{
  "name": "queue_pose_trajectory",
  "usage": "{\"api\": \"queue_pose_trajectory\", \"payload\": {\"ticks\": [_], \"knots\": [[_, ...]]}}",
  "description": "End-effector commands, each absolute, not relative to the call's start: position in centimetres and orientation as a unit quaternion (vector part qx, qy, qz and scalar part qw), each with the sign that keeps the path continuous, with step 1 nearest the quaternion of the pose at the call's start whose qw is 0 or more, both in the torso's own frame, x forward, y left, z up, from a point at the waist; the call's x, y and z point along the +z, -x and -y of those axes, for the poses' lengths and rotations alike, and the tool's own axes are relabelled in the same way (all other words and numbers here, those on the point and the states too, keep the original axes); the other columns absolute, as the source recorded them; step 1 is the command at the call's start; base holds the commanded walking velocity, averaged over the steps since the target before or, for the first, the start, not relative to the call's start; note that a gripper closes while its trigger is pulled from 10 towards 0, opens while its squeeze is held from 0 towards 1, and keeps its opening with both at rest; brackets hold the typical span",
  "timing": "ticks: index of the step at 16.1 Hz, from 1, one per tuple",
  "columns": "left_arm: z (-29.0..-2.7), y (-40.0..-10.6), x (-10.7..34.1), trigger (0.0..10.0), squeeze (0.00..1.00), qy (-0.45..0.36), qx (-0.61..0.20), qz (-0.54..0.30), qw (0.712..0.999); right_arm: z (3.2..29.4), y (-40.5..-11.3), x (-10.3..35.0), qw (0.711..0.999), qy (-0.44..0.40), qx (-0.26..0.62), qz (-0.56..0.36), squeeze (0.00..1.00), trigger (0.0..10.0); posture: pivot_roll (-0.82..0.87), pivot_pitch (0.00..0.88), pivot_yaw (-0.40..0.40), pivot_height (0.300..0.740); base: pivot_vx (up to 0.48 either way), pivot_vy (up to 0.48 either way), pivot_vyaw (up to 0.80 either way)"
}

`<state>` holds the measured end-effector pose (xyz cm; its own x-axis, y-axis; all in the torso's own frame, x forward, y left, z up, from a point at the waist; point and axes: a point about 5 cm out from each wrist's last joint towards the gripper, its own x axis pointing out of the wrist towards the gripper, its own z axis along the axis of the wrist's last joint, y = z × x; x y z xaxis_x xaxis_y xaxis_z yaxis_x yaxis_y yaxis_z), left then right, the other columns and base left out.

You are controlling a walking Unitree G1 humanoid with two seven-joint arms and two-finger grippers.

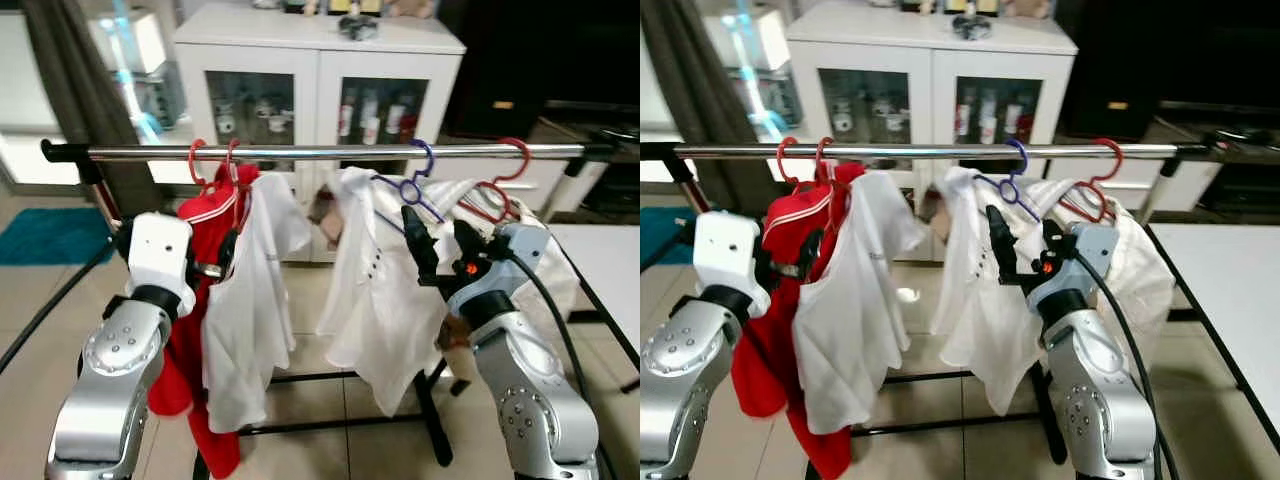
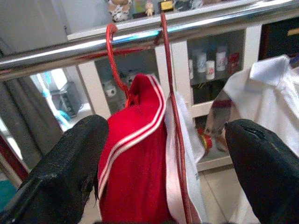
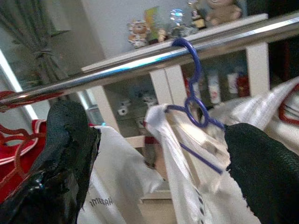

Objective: Hang hanger

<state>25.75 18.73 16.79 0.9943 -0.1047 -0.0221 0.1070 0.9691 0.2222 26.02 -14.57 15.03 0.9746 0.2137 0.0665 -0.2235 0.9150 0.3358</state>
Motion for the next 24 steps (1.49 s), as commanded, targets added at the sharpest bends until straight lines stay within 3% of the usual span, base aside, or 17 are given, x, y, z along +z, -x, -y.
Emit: {"api": "queue_pose_trajectory", "payload": {"ticks": [1, 8, 11, 15, 19, 24], "knots": [[-19.0, -25.9, 16.5, 10.0, 0.0, -0.119, -0.045, -0.017, 0.992, 14.8, -26.1, 14.7, 0.979, -0.177, 0.1, 0.002, 0.0, 10.0, -0.04, 0.0, 0.015, 0.74, 0.0, 0.334, 0.0], [-18.0, -26.2, 16.1, 10.0, 0.0, -0.103, -0.056, -0.027, 0.993, 13.6, -26.4, 14.2, 0.978, -0.149, 0.144, -0.02, 0.0, 10.0, -0.05, 0.0, 0.02, 0.74, 0.0, 0.335, 0.0], [-18.0, -25.7, 15.1, 10.0, 0.0, -0.095, -0.045, -0.042, 0.994, 14.0, -26.2, 14.1, 0.98, -0.143, 0.133, -0.023, 0.0, 10.0, -0.06, 0.0, 0.014, 0.74, 0.0, 0.33, 0.68], [-17.7, -26.0, 15.3, 10.0, 0.0, -0.114, -0.039, -0.032, 0.992, 13.6, -26.8, 14.1, 0.979, -0.14, 0.147, -0.024, 0.0, 10.0, -0.04, 0.0, -0.005, 0.74, 0.0, -0.305, 0.8], [-18.0, -25.6, 15.1, 10.0, 0.0, -0.121, -0.035, -0.049, 0.991, 14.3, -27.4, 13.9, 0.985, -0.137, 0.099, -0.023, 0.0, 10.0, -0.02, 0.0, -0.022, 0.74, 0.0, -0.12, 0.74], [-17.2, -25.9, 15.0, 10.0, 0.0, -0.128, -0.067, -0.051, 0.988, 14.8, -27.8, 15.0, 0.985, -0.155, 0.075, 0.006, 0.0, 10.0, -0.01, 0.0, -0.027, 0.74, 0.0, 0.0, 0.0]]}}
